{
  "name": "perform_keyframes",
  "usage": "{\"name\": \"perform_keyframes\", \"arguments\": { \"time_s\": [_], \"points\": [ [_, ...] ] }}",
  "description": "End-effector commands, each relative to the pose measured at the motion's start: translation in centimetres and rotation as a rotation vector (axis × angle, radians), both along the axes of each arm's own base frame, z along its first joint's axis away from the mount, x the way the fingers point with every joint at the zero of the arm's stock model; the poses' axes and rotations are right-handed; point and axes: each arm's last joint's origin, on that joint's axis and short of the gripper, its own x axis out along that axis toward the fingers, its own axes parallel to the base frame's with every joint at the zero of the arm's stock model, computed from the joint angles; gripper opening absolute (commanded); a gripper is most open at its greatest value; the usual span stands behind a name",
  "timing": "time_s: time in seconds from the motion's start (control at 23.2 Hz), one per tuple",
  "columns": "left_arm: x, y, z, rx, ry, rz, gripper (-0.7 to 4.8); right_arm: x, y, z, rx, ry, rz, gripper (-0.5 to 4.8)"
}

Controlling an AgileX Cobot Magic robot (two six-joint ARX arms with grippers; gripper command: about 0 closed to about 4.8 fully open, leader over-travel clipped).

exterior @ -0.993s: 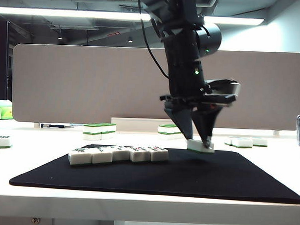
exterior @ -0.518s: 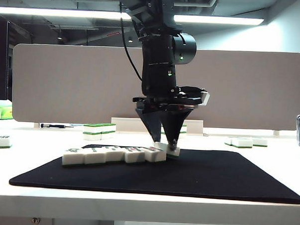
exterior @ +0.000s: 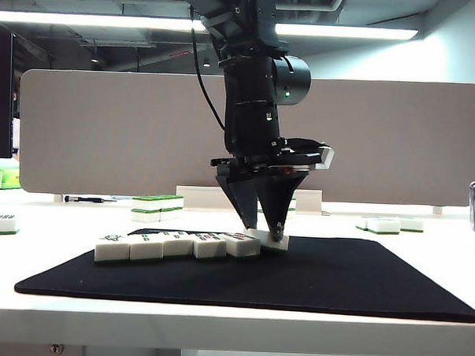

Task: Align six mahjong tiles in a row on the table.

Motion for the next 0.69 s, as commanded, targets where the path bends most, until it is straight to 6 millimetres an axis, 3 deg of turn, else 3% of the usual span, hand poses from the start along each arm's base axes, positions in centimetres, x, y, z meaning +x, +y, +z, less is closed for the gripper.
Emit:
{"name": "perform_keyframes", "arguments": {
  "time_s": [0.04,0.09,0.17,0.39,0.43,0.56,0.69],
  "points": [
    [0.0,0.2,0.0,0.002,0.015,0.002,1.84,-0.3,0.0,0.0,-0.003,-0.028,0.001,-0.01],
    [0.0,0.2,0.0,0.002,0.015,0.002,2.0,-0.3,0.0,0.0,-0.003,-0.028,0.001,-0.01],
    [0.0,0.3,0.0,0.005,0.018,0.003,3.05,-0.3,0.0,0.0,-0.003,-0.029,0.001,-0.01],
    [-0.5,0.5,0.8,0.027,0.022,0.007,3.09,-0.3,0.0,0.0,-0.003,-0.029,0.001,-0.01],
    [-0.5,0.0,1.8,0.004,-0.008,0.004,3.05,-0.3,0.0,0.0,-0.003,-0.028,0.001,-0.01],
    [-0.3,-1.3,2.3,-0.065,-0.088,-0.015,1.54,-0.3,0.0,0.0,-0.003,-0.028,0.001,-0.01],
    [0.0,-2.1,0.6,-0.061,-0.083,-0.025,1.42,-0.3,0.0,0.0,-0.003,-0.028,0.002,-0.01]
  ]
}}
